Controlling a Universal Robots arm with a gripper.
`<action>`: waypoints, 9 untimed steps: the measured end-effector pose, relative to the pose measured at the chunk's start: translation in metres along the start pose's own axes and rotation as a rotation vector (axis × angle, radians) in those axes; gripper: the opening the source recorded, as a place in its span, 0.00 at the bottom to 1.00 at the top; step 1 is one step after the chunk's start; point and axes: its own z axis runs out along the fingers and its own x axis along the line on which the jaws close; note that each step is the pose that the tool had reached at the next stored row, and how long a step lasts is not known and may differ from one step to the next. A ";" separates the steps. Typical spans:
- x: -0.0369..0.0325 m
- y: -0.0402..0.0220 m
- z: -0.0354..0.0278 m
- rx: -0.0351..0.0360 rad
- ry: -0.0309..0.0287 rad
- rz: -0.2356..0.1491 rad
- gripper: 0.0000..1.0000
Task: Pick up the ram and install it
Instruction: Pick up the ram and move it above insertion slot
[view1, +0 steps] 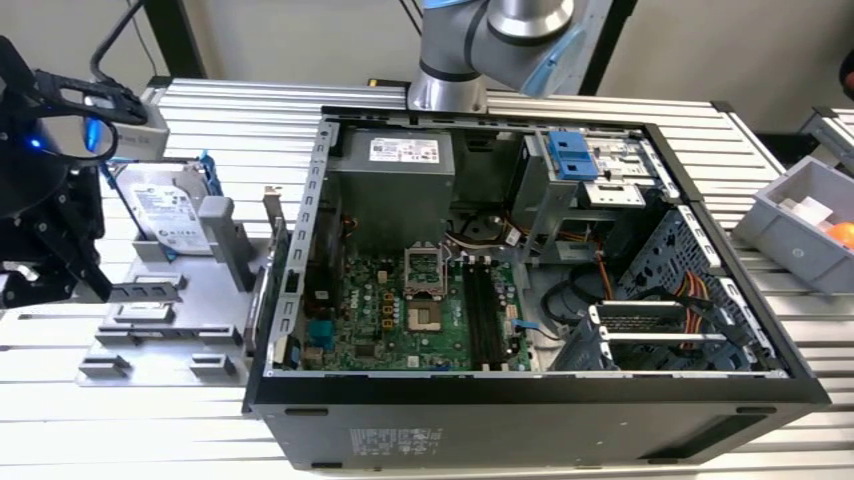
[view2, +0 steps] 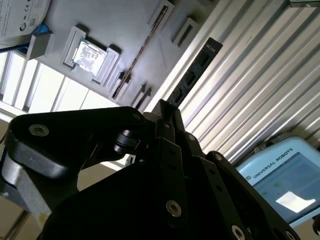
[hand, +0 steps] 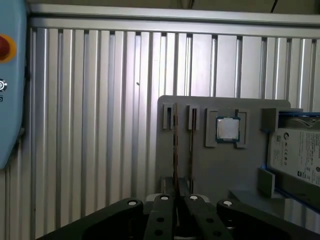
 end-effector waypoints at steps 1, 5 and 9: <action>0.0000 0.0000 -0.0011 0.0000 0.0000 0.000 0.00; -0.0002 0.0001 -0.0065 0.0000 0.0000 0.000 0.00; -0.0004 0.0003 -0.0136 -0.0001 0.0001 0.000 0.00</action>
